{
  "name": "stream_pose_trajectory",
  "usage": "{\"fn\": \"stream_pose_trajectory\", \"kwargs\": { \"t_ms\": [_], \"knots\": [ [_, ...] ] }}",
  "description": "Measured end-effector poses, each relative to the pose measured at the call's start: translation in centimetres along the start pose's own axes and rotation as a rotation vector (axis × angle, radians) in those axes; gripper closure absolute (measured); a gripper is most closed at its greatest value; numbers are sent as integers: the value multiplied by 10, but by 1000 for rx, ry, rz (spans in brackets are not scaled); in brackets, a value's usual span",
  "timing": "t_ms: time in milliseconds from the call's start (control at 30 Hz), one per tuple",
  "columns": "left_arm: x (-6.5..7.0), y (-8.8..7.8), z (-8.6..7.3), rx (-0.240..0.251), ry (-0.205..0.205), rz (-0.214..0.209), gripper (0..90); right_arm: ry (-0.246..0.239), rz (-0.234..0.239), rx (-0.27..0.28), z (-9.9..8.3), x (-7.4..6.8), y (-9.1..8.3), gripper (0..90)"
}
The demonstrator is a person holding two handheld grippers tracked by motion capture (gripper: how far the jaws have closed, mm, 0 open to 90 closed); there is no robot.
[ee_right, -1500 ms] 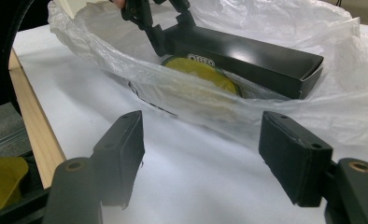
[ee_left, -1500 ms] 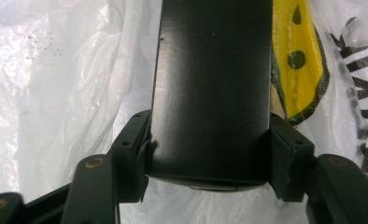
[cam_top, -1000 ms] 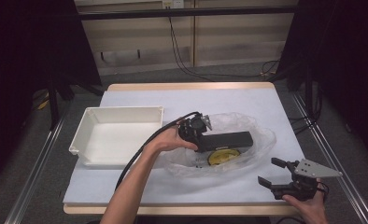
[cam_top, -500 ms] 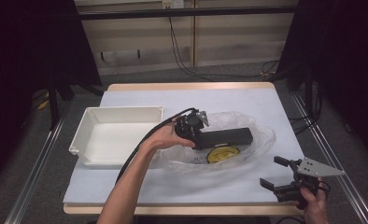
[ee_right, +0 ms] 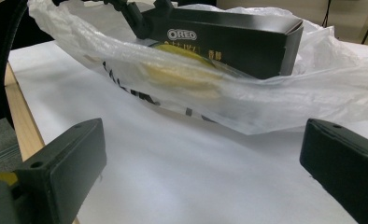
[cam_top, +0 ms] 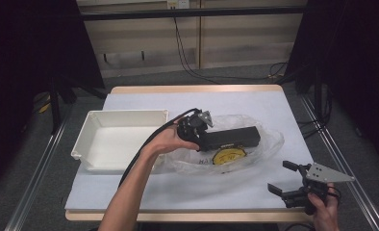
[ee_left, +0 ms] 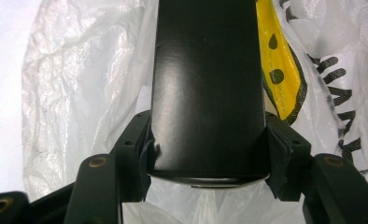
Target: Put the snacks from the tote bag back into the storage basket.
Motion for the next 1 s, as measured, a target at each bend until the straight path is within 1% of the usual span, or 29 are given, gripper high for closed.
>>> {"fn": "stream_pose_trajectory", "kwargs": {
  "t_ms": [33,67,100,133,200,267,300,333,467,500,633,667,733,767,833,900,933,1000],
  "knots": [
    [0,-1,1,4,-4,-1,430,-4,-2,1,0,0,0,0],
    [1,-1,2,8,3,2,430,-5,0,2,0,0,0,0],
    [0,-2,3,19,3,19,430,-7,3,2,0,0,0,0],
    [0,-4,4,28,-1,18,431,-8,-1,3,0,0,0,0],
    [0,-5,5,45,-5,2,430,-8,3,4,0,0,0,0],
    [-1,-7,6,44,0,10,430,-9,2,5,0,0,0,0],
    [-1,-8,6,55,-4,11,430,-10,4,6,0,0,0,0],
    [-1,-9,7,66,-7,2,430,-9,6,4,0,0,0,0],
    [-1,-13,10,99,-13,9,430,-10,5,4,0,0,1,0],
    [-1,-13,11,104,-16,5,429,-10,5,5,0,0,1,0],
    [-2,-13,10,96,-30,6,429,-12,11,4,0,0,2,0],
    [-2,-13,9,82,-29,-1,428,-12,9,3,0,0,2,0],
    [-1,-10,9,84,-33,-7,428,-12,11,4,0,0,2,0],
    [-1,-8,8,72,-34,-11,428,-12,11,3,0,0,2,0],
    [0,-5,8,63,-40,-16,428,-15,11,2,0,0,2,0],
    [0,-1,8,50,-45,-29,428,-18,11,1,0,-1,2,0],
    [0,0,8,53,-55,-38,428,-18,8,0,0,-1,1,0],
    [1,2,8,50,-61,-51,428,-20,14,-2,-1,-1,1,0]
  ]
}}
Point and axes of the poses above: each handheld gripper's, and its own axes: y roughly forward along the jaws, z roughly out of its top, x roughly to its right, the point moved 5 cm from there along y, roughly forward along the jaws, and after that the axes turned 3 degrees about x, right-handed, at the moved point
